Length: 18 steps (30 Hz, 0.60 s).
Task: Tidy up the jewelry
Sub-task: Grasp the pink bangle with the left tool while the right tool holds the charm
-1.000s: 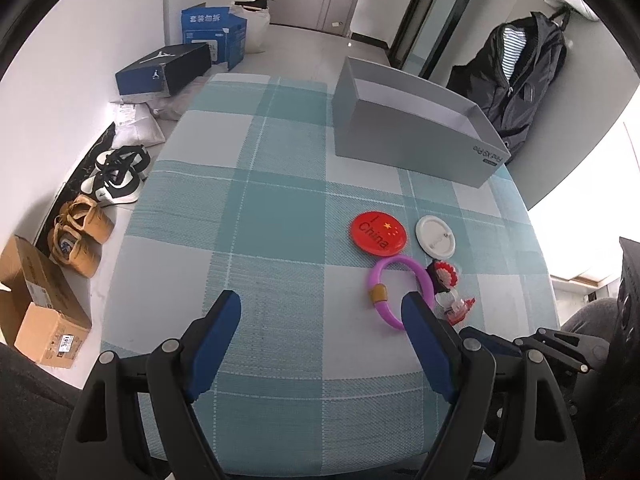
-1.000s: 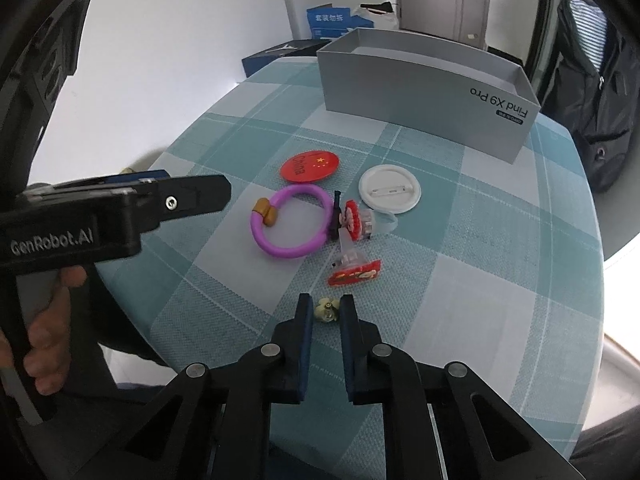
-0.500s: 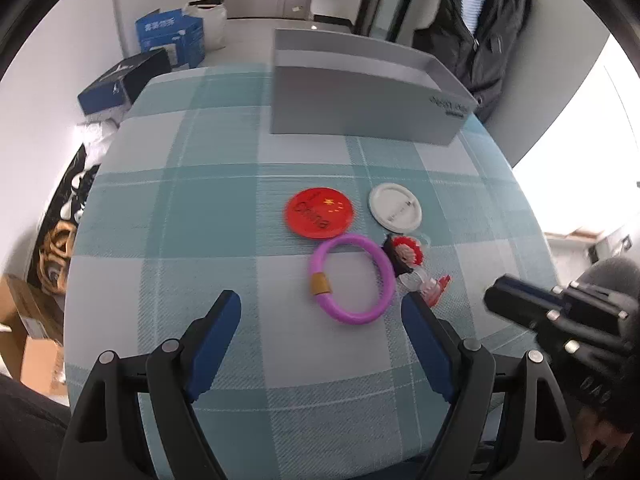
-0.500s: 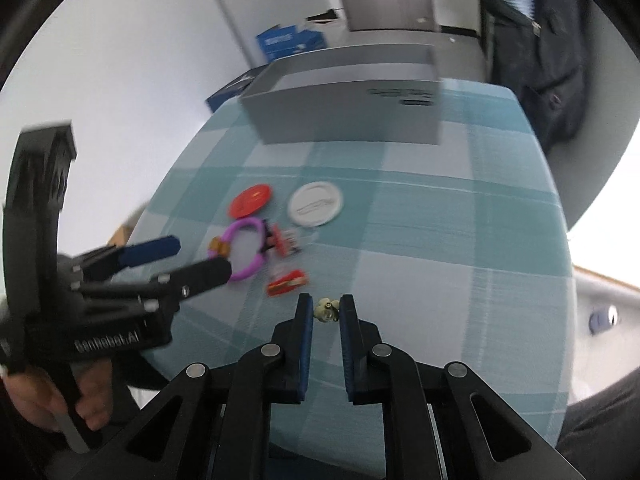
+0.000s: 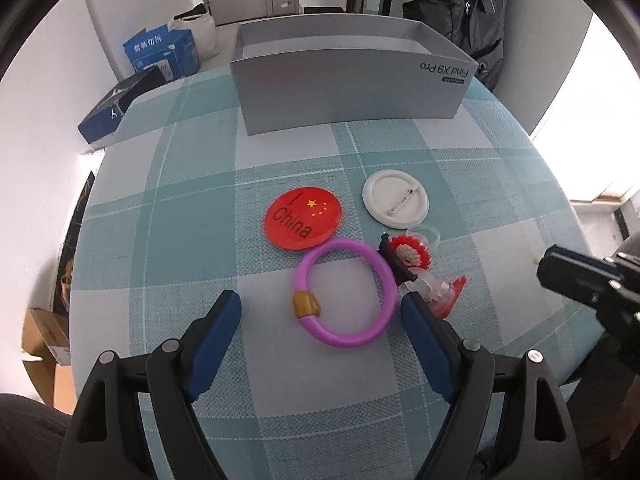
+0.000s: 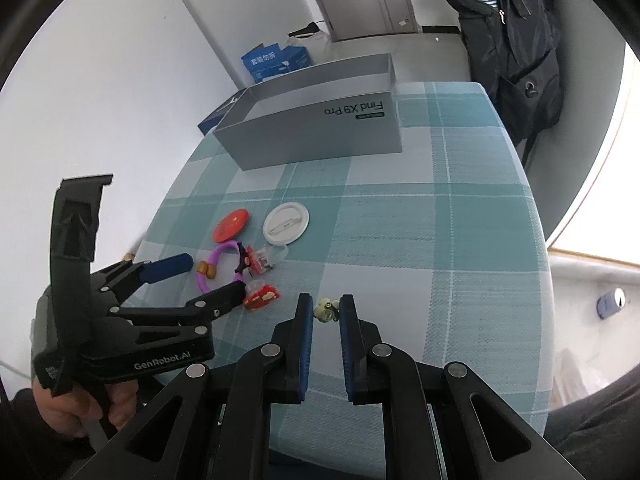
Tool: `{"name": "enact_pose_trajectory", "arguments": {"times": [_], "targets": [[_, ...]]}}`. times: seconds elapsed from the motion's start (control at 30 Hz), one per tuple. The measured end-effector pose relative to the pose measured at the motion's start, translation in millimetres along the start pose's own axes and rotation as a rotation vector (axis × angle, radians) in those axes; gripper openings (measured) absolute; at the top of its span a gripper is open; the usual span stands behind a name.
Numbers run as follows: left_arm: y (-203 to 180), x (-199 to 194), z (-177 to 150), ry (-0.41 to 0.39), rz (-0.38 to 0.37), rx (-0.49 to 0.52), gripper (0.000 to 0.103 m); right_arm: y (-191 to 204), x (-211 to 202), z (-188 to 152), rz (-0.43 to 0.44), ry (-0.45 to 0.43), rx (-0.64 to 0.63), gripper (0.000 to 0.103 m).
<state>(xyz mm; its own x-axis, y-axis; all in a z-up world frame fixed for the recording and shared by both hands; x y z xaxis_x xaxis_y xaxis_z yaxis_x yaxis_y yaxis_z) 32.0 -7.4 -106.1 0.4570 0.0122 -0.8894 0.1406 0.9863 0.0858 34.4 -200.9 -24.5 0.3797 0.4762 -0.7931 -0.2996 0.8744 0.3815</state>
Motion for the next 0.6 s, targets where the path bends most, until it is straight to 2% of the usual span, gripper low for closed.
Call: {"name": "enact_pose_trajectory", "arguments": {"times": [0.1, 0.17, 0.2, 0.27, 0.6], "targets": [[-0.9, -1.5, -0.3, -0.009, -0.004, 0.007, 0.073, 0.2, 0.5, 0.2, 0.010, -0.001, -0.001, 0.012], [-1.6, -2.6, 1.2, -0.017, -0.007, 0.017, 0.064, 0.9, 0.3, 0.5, 0.019, -0.003, -0.005, 0.012], [-3.3, -3.8, 1.9, -0.025, -0.011, 0.026, 0.054, 1.6, -0.4, 0.8, 0.026, -0.007, -0.008, 0.012], [-9.2, -6.0, 2.1, -0.037, -0.015, 0.058, 0.046, 3.2, -1.5, 1.2, 0.028, -0.014, -0.020, 0.012], [-5.2, -5.4, 2.6, -0.029, -0.035, 0.054, 0.044, 2.4, 2.8, 3.1, 0.032, -0.007, -0.012, 0.012]]}}
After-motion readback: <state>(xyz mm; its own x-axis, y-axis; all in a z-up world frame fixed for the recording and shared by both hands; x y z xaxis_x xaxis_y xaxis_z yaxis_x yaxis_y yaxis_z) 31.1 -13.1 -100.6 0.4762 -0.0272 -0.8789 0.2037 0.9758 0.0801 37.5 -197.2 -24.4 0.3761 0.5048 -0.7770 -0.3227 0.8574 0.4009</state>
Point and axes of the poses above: each gripper's, at about its wrist camera, not at the fingertips, and x roughly the way its jaws point, y to its left, z to its top, the point moved 1 cm from there along x, roughly the way its jaws point, and after that the axes turned 7 degrees about z, right-handed, at the moved point
